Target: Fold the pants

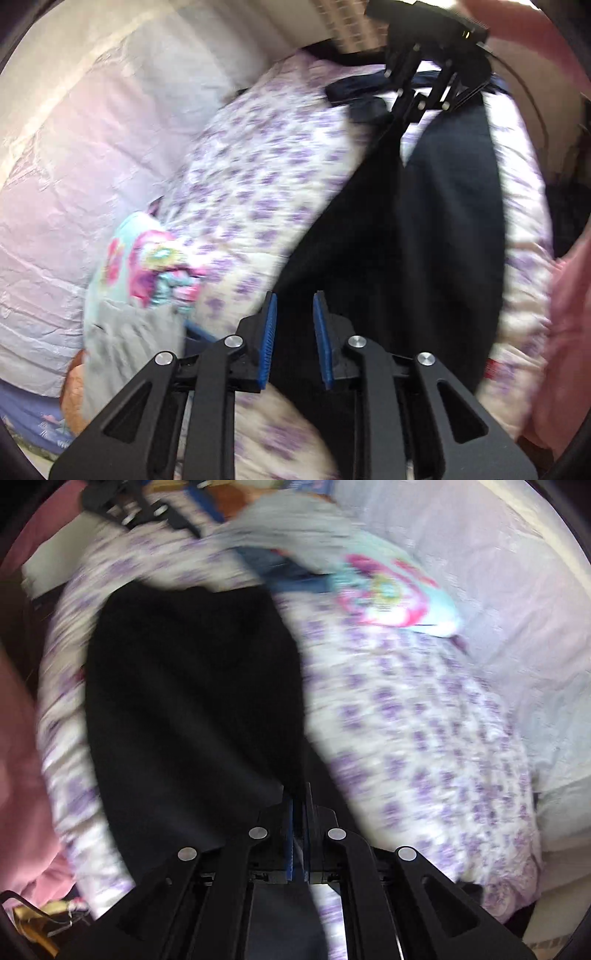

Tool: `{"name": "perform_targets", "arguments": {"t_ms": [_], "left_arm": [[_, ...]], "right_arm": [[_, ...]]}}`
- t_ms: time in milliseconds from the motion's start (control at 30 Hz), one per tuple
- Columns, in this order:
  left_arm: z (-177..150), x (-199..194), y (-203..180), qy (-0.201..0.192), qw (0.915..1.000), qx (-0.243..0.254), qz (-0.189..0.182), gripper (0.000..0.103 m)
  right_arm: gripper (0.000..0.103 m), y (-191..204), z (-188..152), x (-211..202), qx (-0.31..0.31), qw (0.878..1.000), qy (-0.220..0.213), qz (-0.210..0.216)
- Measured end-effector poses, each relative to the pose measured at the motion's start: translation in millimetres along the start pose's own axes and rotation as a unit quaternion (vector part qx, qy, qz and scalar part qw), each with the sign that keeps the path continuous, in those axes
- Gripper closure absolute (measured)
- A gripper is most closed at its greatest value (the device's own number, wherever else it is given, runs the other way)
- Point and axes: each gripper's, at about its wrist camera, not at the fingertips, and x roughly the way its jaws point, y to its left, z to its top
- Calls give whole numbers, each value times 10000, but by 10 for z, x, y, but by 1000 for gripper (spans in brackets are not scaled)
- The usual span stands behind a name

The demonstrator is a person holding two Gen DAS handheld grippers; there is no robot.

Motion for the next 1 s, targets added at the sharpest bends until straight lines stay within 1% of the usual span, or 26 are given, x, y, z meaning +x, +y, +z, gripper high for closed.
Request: {"name": "perform_targets", "arguments": {"t_ms": [67,100,133,200,267,300,333,367,400,467,500,567,600,633,667,700,733,767,833,867,900,933,967,1000], "left_arm": [[-127,16,-206,122,9998,130,-71,76],[-163,76,-196,198,9997,121,-100,73],[-187,161,-172,327,9994,93,-104,73],[-150,316,-99,520,9986,32,-104,73],[-77,468,-1,653,9977,-4,-178,69],[-17,575,85,684,9973,-9,-268,61],[27,675,160,692,9970,17,-353,51],[97,751,191,697,9965,79,-451,46],[180,902,259,747,9952,234,-586,37],[268,1089,298,862,9925,467,-735,34],[319,1225,306,1016,9884,660,-918,34],[365,1438,260,1289,9801,962,-1160,34],[359,1583,215,1544,9709,1155,-1419,34],[342,1681,177,1728,9630,1305,-1601,34],[295,1803,108,1967,9525,1538,-1743,34],[242,1854,59,2117,9458,1650,-1828,51],[195,1912,17,2356,9348,1672,-2067,86],[180,1915,11,2442,9308,1636,-2173,91],[166,1734,29,2198,9396,1703,-1996,94],[169,1622,64,2062,9462,1655,-1866,94],[175,1463,124,1907,9558,1496,-1665,94],[168,1319,151,1787,9628,1397,-1470,94],[148,1091,156,1554,9719,1319,-1178,94],[129,936,140,1416,9769,1244,-1006,94]], "right_arm": [[99,311,-132,124,-86,9997,138,179],[99,440,-197,209,-124,9995,234,196],[99,583,-276,324,-162,9990,336,236],[99,719,-352,485,-137,9986,427,292],[99,793,-414,631,-75,9982,487,338],[99,811,-427,667,-56,9983,485,324],[99,809,-434,693,-31,9984,467,327],[99,785,-439,709,57,9983,436,370],[99,750,-440,715,143,9981,418,429],[99,640,-448,729,309,9971,392,575],[99,631,-446,735,345,9968,393,600],[99,609,-438,756,386,9964,390,641],[99,592,-434,767,414,9962,389,660],[99,576,-432,773,451,9959,383,682],[99,546,-430,782,515,9955,368,711],[99,569,-430,811,555,9952,360,718],[99,572,-431,816,590,9950,347,721],[99,573,-447,804,620,9949,332,718],[99,564,-473,772,638,9951,308,694],[99,567,-464,733,655,9953,273,663],[99,553,-458,700,660,9956,236,622],[99,546,-447,664,650,9962,195,548],[99,541,-431,604,636,9970,128,431],[99,535,-421,549,634,9974,64,346]]}}
